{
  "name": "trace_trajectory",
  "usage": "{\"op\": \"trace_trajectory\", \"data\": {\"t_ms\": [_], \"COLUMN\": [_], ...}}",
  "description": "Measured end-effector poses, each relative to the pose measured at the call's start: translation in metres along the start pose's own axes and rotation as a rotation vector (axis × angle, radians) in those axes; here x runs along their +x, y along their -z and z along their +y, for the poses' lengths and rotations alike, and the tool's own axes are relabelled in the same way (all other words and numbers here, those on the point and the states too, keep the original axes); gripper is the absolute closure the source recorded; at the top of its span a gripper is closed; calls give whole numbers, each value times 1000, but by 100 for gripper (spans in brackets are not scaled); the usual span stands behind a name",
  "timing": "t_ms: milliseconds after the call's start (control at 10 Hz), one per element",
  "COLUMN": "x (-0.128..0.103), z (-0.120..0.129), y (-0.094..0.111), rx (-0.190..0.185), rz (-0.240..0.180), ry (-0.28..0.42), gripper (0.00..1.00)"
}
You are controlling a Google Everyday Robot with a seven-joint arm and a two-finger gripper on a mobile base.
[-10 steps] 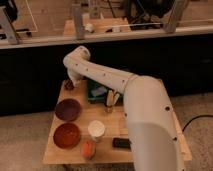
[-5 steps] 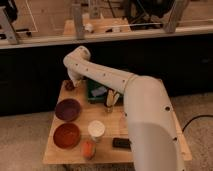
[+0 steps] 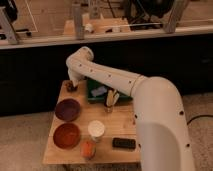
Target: Place grapes in purple bowl
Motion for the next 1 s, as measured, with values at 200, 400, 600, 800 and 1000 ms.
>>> {"op": "trace_trajectory", "data": {"t_ms": [200, 400, 600, 800, 1000], "x": [-23, -48, -62, -69, -74], "z": [10, 16, 30, 40, 47], "y": [19, 32, 38, 34, 17], "rx": [37, 40, 19, -8, -36], "rz": [-30, -47, -71, -117, -138], "ry": [86, 179, 234, 259, 281], "gripper": [100, 100, 100, 86, 67]}}
